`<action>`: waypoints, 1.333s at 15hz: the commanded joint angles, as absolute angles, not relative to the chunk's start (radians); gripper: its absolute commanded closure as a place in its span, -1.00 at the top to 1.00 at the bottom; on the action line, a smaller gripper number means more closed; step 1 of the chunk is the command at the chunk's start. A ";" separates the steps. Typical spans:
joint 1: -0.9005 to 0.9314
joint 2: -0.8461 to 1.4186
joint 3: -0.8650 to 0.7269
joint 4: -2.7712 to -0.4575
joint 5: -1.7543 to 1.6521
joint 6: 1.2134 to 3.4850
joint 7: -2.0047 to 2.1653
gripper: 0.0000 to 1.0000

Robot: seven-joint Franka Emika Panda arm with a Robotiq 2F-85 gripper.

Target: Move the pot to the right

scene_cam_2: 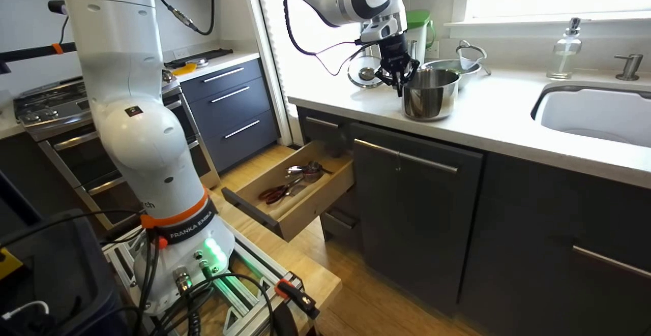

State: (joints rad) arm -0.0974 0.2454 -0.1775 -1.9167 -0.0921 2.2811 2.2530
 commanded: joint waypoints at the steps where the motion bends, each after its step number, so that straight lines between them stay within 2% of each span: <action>1: -0.102 0.243 -0.187 -1.910 -0.069 2.275 2.242 -0.98; 7: -0.132 0.246 -0.258 -1.866 -0.128 2.240 2.244 -0.98; 11: -0.167 0.300 -0.258 -1.793 -0.070 2.275 2.179 -0.98; 20: -0.207 0.434 -0.261 -1.604 0.017 2.183 2.046 -0.98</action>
State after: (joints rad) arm -0.1844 0.3995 -0.2631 -1.6855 -0.0109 2.2314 2.0918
